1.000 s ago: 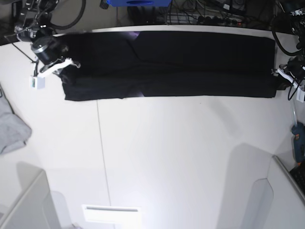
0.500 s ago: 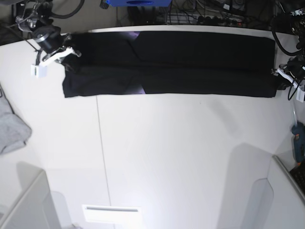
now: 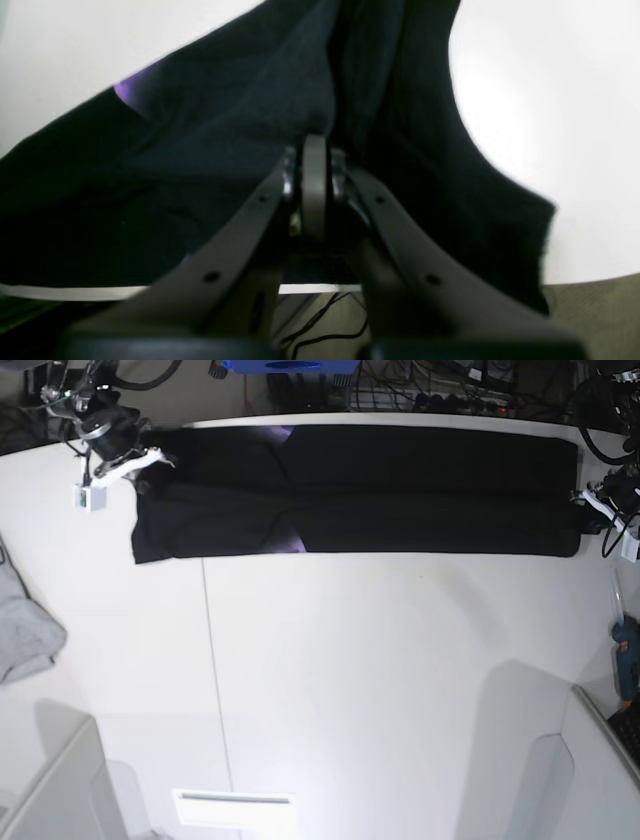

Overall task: Fold the T-shirt properly
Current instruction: 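Release and reposition both grippers at the ends of the strip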

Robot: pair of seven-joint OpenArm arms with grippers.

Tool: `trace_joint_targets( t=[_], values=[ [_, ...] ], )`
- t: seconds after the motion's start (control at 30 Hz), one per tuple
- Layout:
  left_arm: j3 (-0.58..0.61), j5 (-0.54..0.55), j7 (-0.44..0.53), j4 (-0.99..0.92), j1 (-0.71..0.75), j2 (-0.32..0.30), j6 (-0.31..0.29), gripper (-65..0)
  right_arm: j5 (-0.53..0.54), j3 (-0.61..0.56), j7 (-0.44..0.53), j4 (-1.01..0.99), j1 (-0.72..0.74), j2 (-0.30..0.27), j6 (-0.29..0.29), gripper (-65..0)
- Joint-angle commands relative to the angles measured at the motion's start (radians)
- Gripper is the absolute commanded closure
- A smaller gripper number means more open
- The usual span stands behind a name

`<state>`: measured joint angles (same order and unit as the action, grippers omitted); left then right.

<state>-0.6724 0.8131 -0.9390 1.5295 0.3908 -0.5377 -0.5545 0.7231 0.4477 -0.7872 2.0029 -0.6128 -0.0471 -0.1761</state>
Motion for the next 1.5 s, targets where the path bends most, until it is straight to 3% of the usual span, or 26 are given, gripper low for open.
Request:
trace_joint_targets(
  t=[0.0, 0.33, 0.47, 0.57, 0.77, 0.87, 0.93, 1.0, 1.03, 1.07, 1.1, 1.13, 1.23, 1.33, 1.47],
  values=[
    [-0.004, 0.01, 0.01, 0.013, 0.0, -0.026, -0.005, 0.0, -0.007, 0.007, 0.019, 0.016, 0.004, -0.009, -0.007, 0.0],
    [-0.01, 0.009, 0.015, 0.05, 0.035, -0.026, -0.005, 0.0, -0.041, 0.009, 0.016, 0.006, 0.006, -0.006, -0.001, 0.0],
    [-0.011, 0.009, 0.015, 0.108, 0.073, -0.026, -0.005, 0.0, -0.041, 0.009, 0.016, 0.006, 0.004, -0.004, 0.0, -19.5],
    [-0.048, 0.009, 0.01, 0.133, 0.086, -0.025, -0.005, -9.2, -0.041, 0.013, 0.018, 0.005, 0.003, 0.006, 0.0, -28.4],
    [-0.209, 0.018, 0.008, 0.147, 0.092, -0.019, -0.005, -26.5, -0.033, 0.132, 0.021, 0.012, -0.003, 0.059, -0.021, -28.5],
    [-0.29, 0.019, 0.008, 0.217, 0.121, 0.006, -0.005, -31.1, -0.033, 0.141, 0.021, 0.014, 0.018, 0.059, -0.135, -28.4],
    [-0.295, 0.018, 0.008, 0.277, 0.13, 0.034, -0.005, -30.3, -0.033, 0.136, 0.021, 0.014, 0.037, 0.059, -0.242, -25.5],
    [-0.252, 0.012, 0.008, 0.288, 0.125, 0.049, -0.005, -25.2, -0.036, 0.133, 0.012, 0.008, 0.074, 0.06, -0.33, -16.2],
    [-0.218, 0.012, 0.01, 0.276, 0.124, 0.052, -0.005, -19.3, -0.041, 0.118, 0.01, 0.003, 0.089, 0.06, -0.359, -9.3],
    [-0.183, 0.012, 0.01, 0.262, 0.121, 0.054, -0.005, -11.7, -0.041, 0.098, 0.002, -0.009, 0.098, 0.059, -0.359, -2.0],
    [-0.142, 0.012, 0.015, 0.243, 0.121, 0.054, -0.003, -2.0, -0.041, 0.087, -0.013, -0.024, 0.107, 0.056, -0.346, 0.0],
    [-0.109, 0.012, 0.015, 0.225, 0.118, 0.055, -0.002, 0.0, -0.041, 0.081, -0.025, -0.041, 0.123, 0.056, -0.33, 0.0],
    [-0.043, 0.01, 0.016, 0.13, 0.089, 0.063, 0.0, 0.0, -0.043, 0.072, -0.033, -0.135, 0.153, 0.052, -0.288, 0.0],
    [-0.022, -0.013, 0.016, 0.045, 0.058, 0.069, 0.0, 0.0, -0.056, 0.079, -0.031, -0.222, 0.187, 0.051, -0.283, 0.0],
    [-0.022, -0.163, 0.016, 0.018, 0.0, 0.117, 0.0, 0.0, -0.219, 0.081, -0.028, -0.298, 0.25, 0.056, -0.285, 0.0]
  ],
)
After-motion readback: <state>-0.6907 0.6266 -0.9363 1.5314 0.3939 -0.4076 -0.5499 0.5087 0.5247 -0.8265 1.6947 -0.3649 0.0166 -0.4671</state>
